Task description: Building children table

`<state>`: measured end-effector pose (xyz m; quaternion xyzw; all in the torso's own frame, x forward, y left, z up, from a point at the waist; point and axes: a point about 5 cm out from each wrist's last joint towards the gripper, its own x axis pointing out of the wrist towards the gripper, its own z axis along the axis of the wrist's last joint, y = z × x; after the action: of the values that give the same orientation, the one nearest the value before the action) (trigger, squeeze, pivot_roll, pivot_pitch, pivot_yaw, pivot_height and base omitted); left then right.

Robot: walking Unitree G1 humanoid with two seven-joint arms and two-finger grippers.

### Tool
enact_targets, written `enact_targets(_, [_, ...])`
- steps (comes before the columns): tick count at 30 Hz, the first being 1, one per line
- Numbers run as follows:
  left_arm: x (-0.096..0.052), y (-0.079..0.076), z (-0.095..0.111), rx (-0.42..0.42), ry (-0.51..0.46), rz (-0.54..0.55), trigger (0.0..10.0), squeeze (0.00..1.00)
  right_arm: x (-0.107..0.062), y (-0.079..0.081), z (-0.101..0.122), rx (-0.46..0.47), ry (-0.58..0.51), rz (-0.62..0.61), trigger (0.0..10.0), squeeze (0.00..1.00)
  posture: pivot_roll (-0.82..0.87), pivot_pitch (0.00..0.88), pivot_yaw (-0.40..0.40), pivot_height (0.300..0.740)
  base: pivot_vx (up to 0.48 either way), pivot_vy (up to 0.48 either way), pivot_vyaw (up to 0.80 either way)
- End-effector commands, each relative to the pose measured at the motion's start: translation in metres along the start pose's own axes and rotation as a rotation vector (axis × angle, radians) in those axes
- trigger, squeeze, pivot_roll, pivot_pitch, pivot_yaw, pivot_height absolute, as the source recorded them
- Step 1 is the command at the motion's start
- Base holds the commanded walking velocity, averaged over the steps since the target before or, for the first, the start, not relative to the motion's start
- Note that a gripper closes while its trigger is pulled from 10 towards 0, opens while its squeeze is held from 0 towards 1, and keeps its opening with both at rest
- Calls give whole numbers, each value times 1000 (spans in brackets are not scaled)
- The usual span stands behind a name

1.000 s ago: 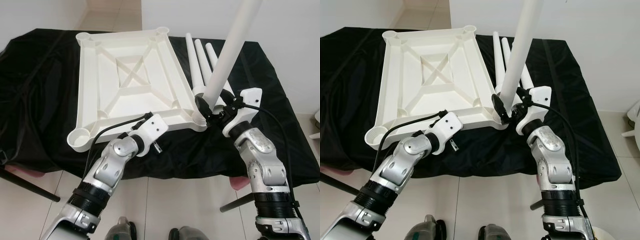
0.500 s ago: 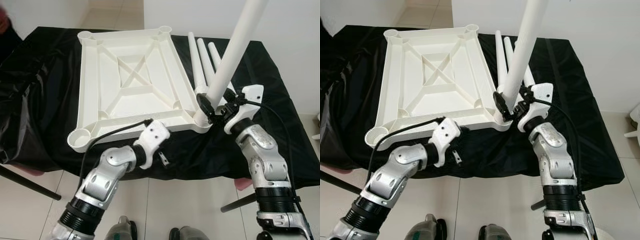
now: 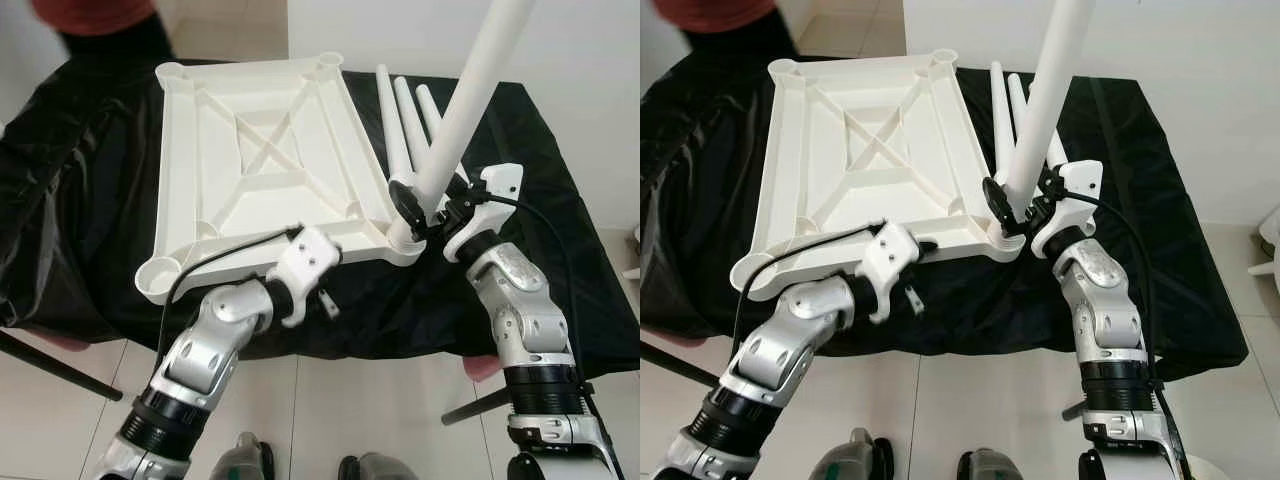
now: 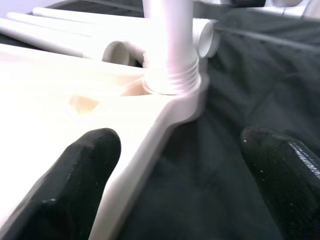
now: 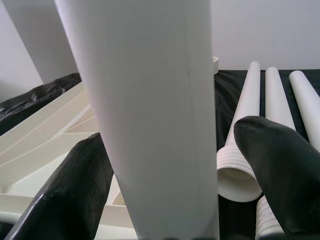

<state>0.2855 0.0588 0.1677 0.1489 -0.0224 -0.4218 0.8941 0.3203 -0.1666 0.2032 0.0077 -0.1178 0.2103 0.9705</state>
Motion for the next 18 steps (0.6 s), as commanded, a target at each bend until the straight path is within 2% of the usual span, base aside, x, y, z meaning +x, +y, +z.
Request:
enact_targets(1, [-1,10,-7,55,48,147,10000,0,-2,-3,-2,15,-4,-17,10000,0,-35,97,32,740,0,0,0])
enact_targets(2, [1,16,-10,144,98,258,10000,0,-3,-2,-3,19,-1,-17,10000,0,-38,99,33,740,0,0,0])
enact_targets(3, [2,18,-12,169,113,284,10000,0,-4,-1,-3,20,-1,-16,10000,0,-39,100,33,740,0,0,0])
enact_targets(9, [3,14,-25,243,190,284,10000,0,-7,-1,-2,21,-2,-17,10000,0,-50,107,38,740,0,0,0])
enact_targets(12, [4,8,-29,243,197,232,10000,0,-9,-1,1,18,-5,-18,10000,0,-54,109,40,740,0,0,0])
enact_targets(13, [3,2,-30,205,194,173,10000,0,-9,-2,2,16,-7,-20,10000,0,-56,110,41,740,0,0,0])
enact_targets(14, [3,2,-30,205,194,173,10000,0,-9,-2,2,16,-7,-20,10000,0,-56,110,41,740,0,0,0])
enact_targets(15, [3,-6,-29,166,172,104,10000,0,-10,-3,2,12,-8,-23,10000,0,-57,111,42,740,0,0,0])
enact_targets(17, [3,-8,-28,164,160,91,10000,0,-10,-3,3,12,-9,-25,10000,0,-57,112,43,740,0,0,0])
enact_targets(18, [3,-12,-29,127,161,45,10000,0,-10,-4,3,12,-8,-27,10000,0,-57,111,44,740,0,0,0])
